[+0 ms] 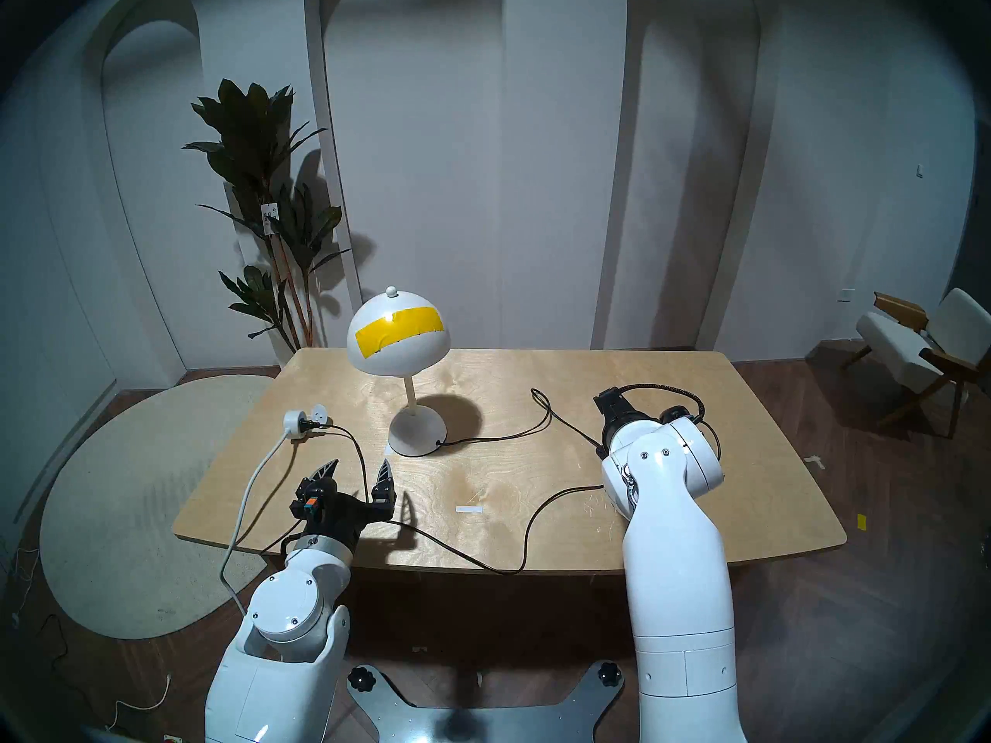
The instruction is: Turn on the table lamp by pressing the switch
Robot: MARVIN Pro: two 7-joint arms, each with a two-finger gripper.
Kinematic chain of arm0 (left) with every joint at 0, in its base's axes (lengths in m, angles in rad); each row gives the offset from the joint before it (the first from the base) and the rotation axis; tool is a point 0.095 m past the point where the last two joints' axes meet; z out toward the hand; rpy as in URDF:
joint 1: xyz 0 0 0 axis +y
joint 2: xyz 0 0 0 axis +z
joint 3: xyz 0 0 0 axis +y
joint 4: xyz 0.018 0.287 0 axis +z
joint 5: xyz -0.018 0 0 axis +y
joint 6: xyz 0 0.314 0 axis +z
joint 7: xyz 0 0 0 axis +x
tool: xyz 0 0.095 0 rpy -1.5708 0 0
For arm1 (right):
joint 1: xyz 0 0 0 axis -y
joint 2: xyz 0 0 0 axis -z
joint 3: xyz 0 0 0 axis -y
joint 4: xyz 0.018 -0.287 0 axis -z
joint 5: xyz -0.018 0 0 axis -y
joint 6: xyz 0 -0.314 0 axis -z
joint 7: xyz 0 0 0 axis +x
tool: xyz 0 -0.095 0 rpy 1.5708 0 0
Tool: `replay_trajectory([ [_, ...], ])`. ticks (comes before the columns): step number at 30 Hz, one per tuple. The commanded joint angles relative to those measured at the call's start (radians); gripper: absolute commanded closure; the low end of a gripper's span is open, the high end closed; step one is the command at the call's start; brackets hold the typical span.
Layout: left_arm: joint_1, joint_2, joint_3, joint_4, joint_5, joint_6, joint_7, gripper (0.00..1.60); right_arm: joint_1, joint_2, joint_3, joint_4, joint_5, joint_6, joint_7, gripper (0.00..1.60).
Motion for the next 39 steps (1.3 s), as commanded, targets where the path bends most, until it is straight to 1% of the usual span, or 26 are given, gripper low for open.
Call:
replay_trajectory([
  [1, -0.005, 0.000, 0.000, -0.021, 0.000, -0.004, 0.000, 0.00, 0.027, 0.006, -0.010, -0.003, -0.015, -0.015, 0.025, 0.00],
  [3, -0.005, 0.000, 0.000, -0.021, 0.000, -0.004, 0.000, 0.00, 0.027, 0.005, -0.011, -0.005, -0.011, -0.014, 0.032, 0.00],
  [5, -0.005, 0.000, 0.000, -0.021, 0.000, -0.004, 0.000, 0.00, 0.031, -0.001, -0.011, -0.008, -0.008, -0.009, 0.013, 0.00],
  [39, -0.005, 0.000, 0.000, -0.021, 0.000, -0.003, 0.000, 0.00, 0.031, 0.003, -0.014, -0.007, -0.005, -0.013, 0.011, 0.00],
])
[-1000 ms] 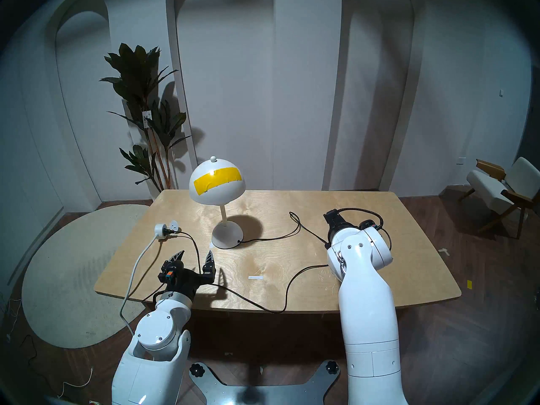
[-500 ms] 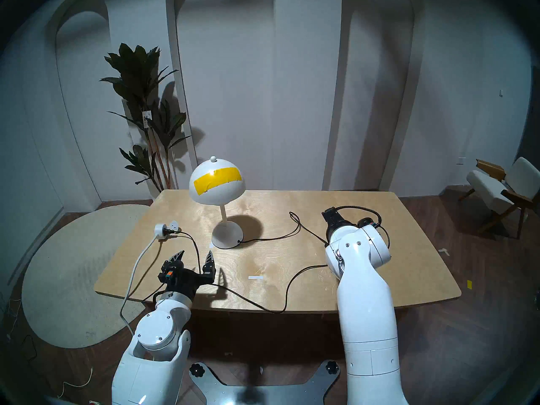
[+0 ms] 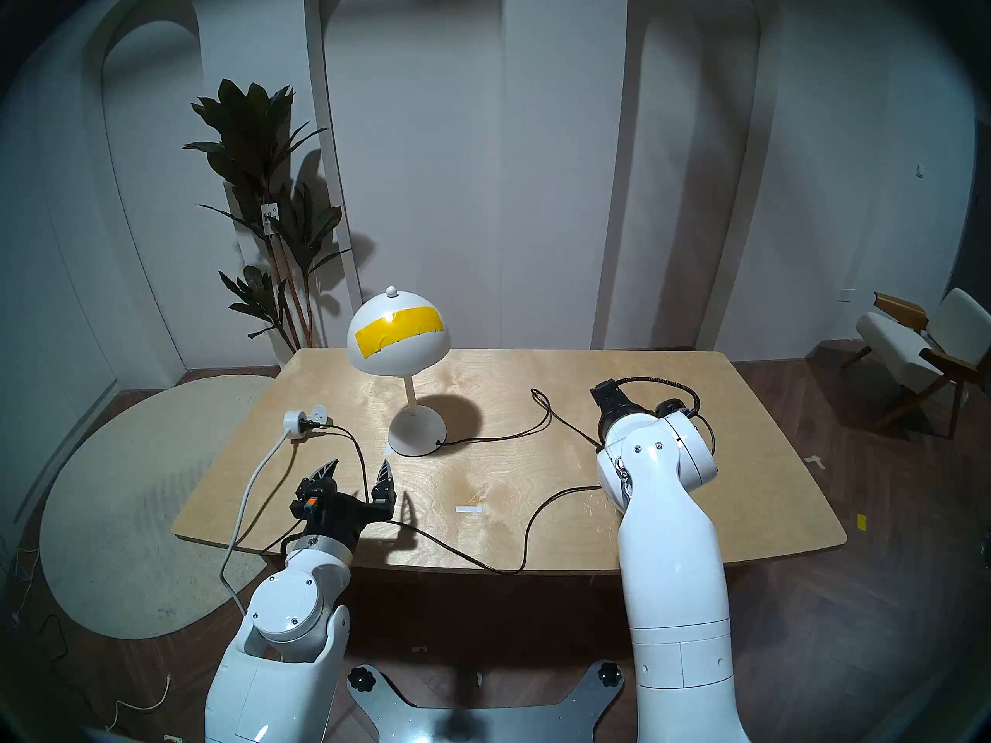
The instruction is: Turn on the table lamp by pressing the switch
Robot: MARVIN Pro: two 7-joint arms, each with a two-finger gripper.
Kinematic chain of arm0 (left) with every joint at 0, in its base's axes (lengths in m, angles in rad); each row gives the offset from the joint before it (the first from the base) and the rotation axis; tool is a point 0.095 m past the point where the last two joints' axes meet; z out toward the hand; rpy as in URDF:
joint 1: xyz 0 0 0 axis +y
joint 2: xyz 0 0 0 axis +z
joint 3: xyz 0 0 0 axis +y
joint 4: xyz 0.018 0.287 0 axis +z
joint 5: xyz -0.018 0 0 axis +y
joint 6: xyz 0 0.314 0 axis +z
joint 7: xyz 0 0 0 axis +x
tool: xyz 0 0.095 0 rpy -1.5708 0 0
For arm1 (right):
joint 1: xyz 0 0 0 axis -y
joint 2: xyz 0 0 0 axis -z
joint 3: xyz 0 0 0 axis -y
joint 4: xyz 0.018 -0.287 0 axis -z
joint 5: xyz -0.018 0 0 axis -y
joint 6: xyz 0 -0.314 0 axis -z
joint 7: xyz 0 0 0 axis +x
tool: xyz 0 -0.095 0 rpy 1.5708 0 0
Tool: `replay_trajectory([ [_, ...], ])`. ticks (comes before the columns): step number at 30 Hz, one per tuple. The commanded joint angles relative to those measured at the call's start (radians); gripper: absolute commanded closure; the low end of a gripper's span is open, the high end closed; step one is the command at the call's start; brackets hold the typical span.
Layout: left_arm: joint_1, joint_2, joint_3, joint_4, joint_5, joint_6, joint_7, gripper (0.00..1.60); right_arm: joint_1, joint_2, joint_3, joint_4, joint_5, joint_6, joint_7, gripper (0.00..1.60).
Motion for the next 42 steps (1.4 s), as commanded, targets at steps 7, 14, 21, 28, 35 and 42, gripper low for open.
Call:
replay_trajectory([
  [7, -0.005, 0.000, 0.000, -0.021, 0.000, -0.004, 0.000, 0.00, 0.010, 0.001, 0.002, -0.019, 0.003, 0.000, 0.001, 0.00],
  [14, -0.005, 0.000, 0.000, -0.021, 0.000, -0.004, 0.000, 0.00, 0.010, 0.002, 0.001, -0.019, 0.003, 0.000, 0.000, 0.00],
  [21, -0.006, 0.000, 0.000, -0.020, 0.000, -0.004, 0.000, 0.00, 0.028, -0.005, -0.053, -0.005, 0.105, -0.139, -0.126, 0.00],
  [28, -0.006, 0.000, 0.000, -0.019, 0.000, -0.004, 0.000, 0.00, 0.078, -0.014, -0.060, -0.017, 0.163, -0.235, -0.222, 0.00],
  [35, -0.006, 0.000, 0.000, -0.019, 0.000, -0.004, 0.000, 0.00, 0.146, -0.035, -0.043, -0.004, 0.148, -0.316, -0.290, 0.00],
  [42, -0.006, 0.000, 0.000, -0.020, 0.000, -0.004, 0.000, 0.00, 0.195, -0.009, -0.055, 0.012, 0.100, -0.291, -0.400, 0.00],
])
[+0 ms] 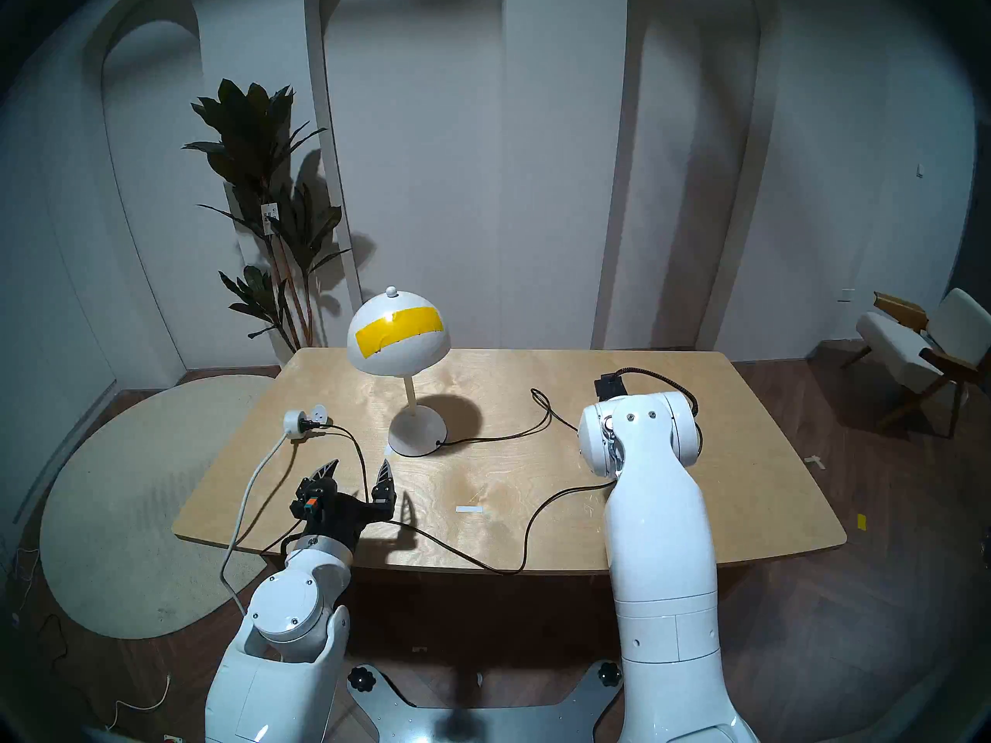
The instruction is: Turn on the table lamp by pressing the switch
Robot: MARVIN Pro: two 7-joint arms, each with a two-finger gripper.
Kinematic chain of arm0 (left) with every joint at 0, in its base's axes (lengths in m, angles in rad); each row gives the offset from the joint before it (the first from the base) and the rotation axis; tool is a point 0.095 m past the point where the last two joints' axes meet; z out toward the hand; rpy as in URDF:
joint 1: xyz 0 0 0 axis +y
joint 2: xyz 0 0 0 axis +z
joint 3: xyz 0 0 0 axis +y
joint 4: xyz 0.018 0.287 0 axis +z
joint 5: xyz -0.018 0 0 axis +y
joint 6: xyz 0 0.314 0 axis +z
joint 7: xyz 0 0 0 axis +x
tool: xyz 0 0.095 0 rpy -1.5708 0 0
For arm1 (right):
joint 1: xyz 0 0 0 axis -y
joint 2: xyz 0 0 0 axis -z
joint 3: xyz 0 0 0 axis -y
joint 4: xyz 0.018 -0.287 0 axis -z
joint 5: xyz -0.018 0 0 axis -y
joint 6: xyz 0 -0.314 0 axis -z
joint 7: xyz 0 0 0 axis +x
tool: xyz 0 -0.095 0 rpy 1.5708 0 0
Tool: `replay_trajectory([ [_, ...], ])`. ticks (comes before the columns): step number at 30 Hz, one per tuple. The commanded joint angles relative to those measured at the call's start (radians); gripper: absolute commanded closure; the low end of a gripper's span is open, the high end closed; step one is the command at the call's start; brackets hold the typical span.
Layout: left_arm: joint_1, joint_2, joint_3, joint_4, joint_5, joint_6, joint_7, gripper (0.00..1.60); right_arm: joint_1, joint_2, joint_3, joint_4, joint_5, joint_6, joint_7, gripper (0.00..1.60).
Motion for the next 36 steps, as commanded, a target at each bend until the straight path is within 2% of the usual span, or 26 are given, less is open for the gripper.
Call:
replay_trajectory([
  [1, -0.006, 0.000, 0.000, -0.021, 0.000, -0.004, 0.000, 0.00, 0.089, 0.014, -0.011, 0.012, -0.047, 0.018, -0.092, 0.00],
  [5, -0.006, 0.000, 0.000, -0.021, 0.000, -0.004, 0.000, 0.00, 0.113, 0.036, -0.019, 0.049, -0.073, 0.042, -0.144, 0.00],
  [10, -0.006, 0.000, 0.000, -0.021, 0.000, -0.004, 0.000, 0.00, 0.146, 0.061, -0.002, 0.097, -0.066, 0.077, -0.186, 0.00],
  [21, -0.006, 0.000, 0.000, -0.021, 0.000, -0.004, 0.000, 0.00, 0.192, 0.086, 0.019, 0.134, -0.063, 0.106, -0.196, 0.00],
  [36, -0.005, 0.000, 0.000, -0.022, 0.000, -0.004, 0.000, 0.00, 0.212, 0.062, 0.041, 0.198, 0.022, 0.128, -0.173, 0.00],
])
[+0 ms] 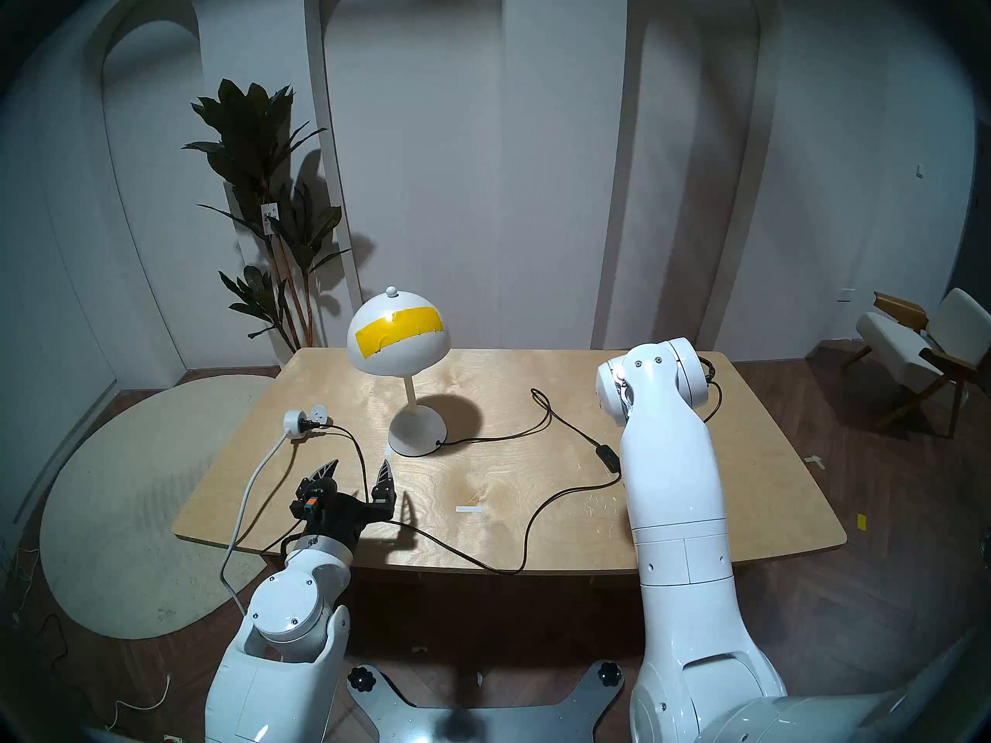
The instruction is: Turn on the table lamp by pressing the switch
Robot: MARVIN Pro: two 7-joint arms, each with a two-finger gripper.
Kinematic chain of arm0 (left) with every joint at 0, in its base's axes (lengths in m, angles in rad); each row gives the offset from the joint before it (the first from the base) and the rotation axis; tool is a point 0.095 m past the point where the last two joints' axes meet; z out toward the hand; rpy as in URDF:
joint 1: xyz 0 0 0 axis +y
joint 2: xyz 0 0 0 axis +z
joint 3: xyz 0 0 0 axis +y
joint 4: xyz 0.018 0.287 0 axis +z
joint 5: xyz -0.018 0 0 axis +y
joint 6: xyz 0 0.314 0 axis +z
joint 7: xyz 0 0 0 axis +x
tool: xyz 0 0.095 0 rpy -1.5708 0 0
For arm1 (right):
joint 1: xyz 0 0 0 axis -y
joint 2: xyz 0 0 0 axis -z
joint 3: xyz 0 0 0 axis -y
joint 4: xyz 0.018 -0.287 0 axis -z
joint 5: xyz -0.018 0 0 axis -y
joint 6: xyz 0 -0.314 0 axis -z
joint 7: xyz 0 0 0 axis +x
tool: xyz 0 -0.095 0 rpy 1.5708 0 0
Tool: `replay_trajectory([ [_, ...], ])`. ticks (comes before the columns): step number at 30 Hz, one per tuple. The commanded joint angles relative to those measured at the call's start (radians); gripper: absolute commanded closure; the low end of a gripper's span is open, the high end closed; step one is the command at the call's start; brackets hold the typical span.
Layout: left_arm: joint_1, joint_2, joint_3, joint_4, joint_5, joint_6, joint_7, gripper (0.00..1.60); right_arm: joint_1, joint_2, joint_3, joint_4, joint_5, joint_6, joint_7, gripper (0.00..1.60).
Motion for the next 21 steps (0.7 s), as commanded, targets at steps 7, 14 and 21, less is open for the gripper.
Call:
replay_trajectory([
  [7, -0.005, 0.000, 0.000, -0.021, 0.000, -0.004, 0.000, 0.00, 0.035, -0.015, 0.013, 0.038, 0.046, 0.003, 0.029, 0.00],
  [14, -0.005, 0.000, 0.000, -0.021, 0.000, -0.004, 0.000, 0.00, 0.040, -0.015, 0.014, 0.063, 0.059, 0.010, 0.043, 0.00],
  [21, -0.005, 0.000, 0.000, -0.021, 0.000, -0.004, 0.000, 0.00, 0.046, -0.017, 0.009, 0.082, 0.067, 0.012, 0.053, 0.00],
])
